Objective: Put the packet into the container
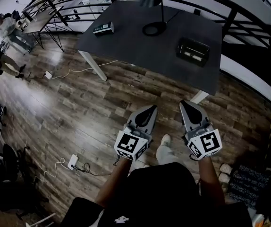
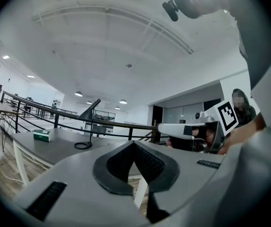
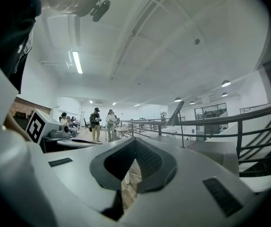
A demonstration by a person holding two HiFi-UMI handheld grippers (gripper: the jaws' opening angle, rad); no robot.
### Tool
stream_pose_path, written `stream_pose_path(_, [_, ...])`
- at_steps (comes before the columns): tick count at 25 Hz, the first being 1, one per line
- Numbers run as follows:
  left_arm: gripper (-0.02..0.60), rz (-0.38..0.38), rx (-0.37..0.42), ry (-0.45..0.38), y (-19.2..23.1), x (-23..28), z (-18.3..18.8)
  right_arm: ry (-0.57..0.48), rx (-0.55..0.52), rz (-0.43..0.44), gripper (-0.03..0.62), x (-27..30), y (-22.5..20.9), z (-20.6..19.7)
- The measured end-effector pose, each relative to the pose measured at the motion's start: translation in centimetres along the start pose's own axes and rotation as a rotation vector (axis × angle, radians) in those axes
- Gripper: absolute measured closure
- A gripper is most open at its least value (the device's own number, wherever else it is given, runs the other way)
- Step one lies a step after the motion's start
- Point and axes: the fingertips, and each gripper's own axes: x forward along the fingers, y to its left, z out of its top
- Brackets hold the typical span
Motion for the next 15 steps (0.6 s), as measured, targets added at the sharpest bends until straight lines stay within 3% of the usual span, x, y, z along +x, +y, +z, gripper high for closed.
stream_pose_path(6, [0.584, 0.004, 0.008, 0.028, 0.4, 3.4, 0.1, -0.019, 0.012, -0.039, 0.589, 1.3, -4.6, 1.1])
stream_pose_path(15, [0.584, 0.021, 0.045, 0.026, 1.1, 8.8, 1.5, -0.052, 0.045, 0.023, 0.589, 3.1, -8.6, 1.3])
